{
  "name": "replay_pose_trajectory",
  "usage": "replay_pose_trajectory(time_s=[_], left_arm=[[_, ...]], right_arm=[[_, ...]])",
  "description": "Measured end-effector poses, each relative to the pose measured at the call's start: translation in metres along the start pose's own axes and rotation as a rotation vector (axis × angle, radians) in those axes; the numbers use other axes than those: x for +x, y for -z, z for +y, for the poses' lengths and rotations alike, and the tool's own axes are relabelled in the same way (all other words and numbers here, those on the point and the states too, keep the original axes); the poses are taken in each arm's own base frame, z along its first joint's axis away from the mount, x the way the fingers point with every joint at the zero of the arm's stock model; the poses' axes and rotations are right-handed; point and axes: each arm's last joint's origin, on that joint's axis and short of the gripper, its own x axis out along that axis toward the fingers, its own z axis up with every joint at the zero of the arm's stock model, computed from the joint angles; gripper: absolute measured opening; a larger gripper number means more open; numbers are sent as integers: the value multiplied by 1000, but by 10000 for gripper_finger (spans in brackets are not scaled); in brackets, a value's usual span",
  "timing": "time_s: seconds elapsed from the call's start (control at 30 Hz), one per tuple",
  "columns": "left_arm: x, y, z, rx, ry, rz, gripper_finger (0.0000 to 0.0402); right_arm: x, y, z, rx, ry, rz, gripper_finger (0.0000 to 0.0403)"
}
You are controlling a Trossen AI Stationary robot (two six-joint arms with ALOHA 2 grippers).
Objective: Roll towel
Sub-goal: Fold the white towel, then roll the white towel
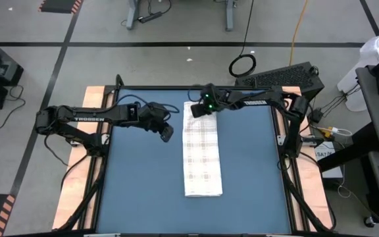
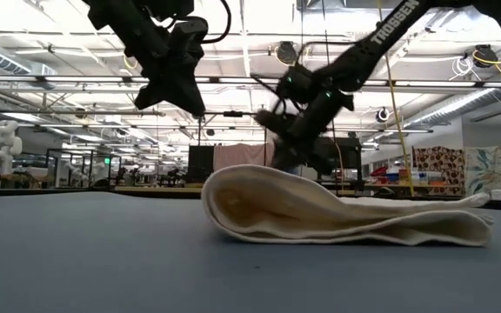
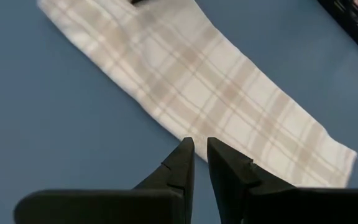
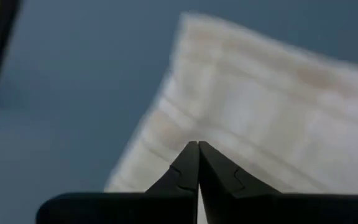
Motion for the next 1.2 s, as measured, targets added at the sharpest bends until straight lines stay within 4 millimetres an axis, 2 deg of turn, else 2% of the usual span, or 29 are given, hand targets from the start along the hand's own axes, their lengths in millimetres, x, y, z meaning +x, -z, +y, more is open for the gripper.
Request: replay_pose_trajectory(time_s=[0.13, 0.27, 0.37, 0.53, 0.63, 0.87, 0.97, 1.07, 1.2], left_arm=[[0, 1, -1, 0, 36, 24, 51], [0, 1, -2, 13, 60, 40, 51], [-1, 3, -2, 41, 81, 70, 51], [-8, 7, -1, 139, 92, 98, 51], [-15, 7, -2, 217, 108, 88, 51], [-38, 4, -7, 397, 214, -1, 51], [-42, 2, -11, 476, 296, -33, 51], [-41, -1, -15, 512, 348, -59, 51], [-30, -3, -17, 509, 353, -60, 51]], right_arm=[[4, -11, 15, -10, 12, -76, 0], [21, -9, 12, 63, 54, -42, 0], [20, -9, 17, 66, 16, -21, 0], [-19, -3, 42, -22, -16, -4, 0], [-47, 12, 59, -101, -9, 48, 0], [-111, 80, 99, -315, 2, 247, 0], [-139, 106, 113, -430, 1, 244, 0], [-161, 125, 119, -557, 47, 174, 0], [-180, 135, 119, -725, 75, 144, 0]])
